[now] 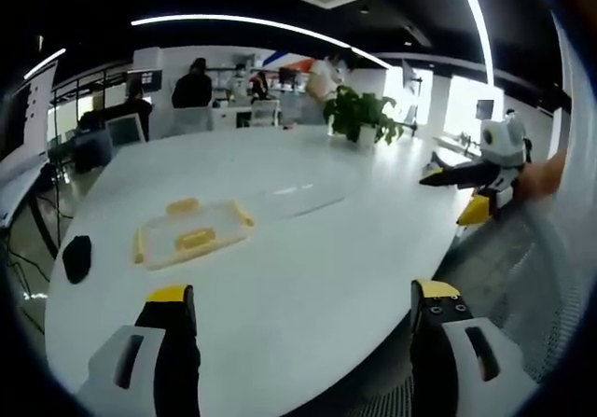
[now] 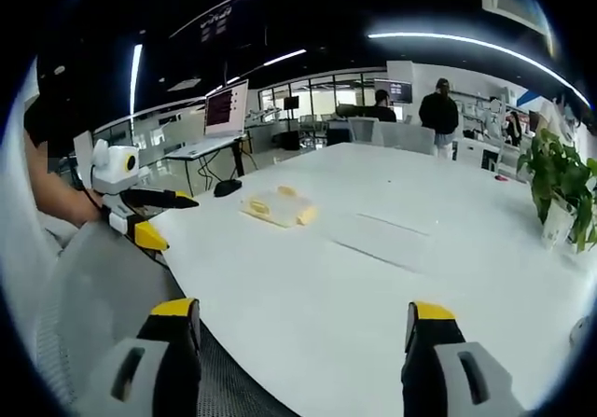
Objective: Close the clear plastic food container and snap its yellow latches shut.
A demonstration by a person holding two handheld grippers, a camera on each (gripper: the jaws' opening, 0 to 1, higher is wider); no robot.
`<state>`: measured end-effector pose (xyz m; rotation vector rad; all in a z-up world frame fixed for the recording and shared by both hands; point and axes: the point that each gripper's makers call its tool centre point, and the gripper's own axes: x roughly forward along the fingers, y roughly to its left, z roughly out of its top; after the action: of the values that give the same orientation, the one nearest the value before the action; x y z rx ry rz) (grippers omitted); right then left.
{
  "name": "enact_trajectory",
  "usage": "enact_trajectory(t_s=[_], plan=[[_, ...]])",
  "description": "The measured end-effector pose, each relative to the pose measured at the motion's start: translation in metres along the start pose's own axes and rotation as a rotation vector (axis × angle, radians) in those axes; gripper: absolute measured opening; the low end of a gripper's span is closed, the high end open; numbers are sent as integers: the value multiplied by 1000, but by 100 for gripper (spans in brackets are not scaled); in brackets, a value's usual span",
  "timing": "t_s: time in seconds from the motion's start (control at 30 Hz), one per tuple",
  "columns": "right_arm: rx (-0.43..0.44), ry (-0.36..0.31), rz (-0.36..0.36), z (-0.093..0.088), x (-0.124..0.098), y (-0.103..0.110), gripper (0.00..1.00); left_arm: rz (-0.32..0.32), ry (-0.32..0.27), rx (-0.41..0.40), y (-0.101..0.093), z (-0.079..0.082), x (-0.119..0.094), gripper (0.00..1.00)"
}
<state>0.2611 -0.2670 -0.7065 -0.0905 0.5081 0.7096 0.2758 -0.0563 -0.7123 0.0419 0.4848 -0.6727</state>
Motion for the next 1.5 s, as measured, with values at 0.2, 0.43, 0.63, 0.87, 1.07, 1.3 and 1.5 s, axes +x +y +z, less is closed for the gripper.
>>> enact_trajectory(t_s=[0.2, 0.43, 0.63, 0.87, 1.07, 1.3, 1.5], plan=[[9, -12, 15, 4, -1, 0, 92, 5, -16, -1, 1, 5, -1, 93], [19, -8, 35, 7, 3, 0, 91, 11, -25, -18, 5, 9, -1, 92], [6, 8, 36, 8, 7, -3, 91, 2, -29, -20, 4, 12, -1, 91], [-14, 4, 32, 17, 10, -7, 91, 15, -49, -49, 17, 14, -6, 90], [-19, 21, 63, 18, 18, -3, 90, -6, -42, -46, 22, 14, -8, 89], [-43, 36, 80, 25, 29, -1, 88, -14, -23, -12, 35, 15, -7, 86], [-75, 46, 95, 27, 41, 1, 90, -19, -4, -1, 47, 13, -6, 86]])
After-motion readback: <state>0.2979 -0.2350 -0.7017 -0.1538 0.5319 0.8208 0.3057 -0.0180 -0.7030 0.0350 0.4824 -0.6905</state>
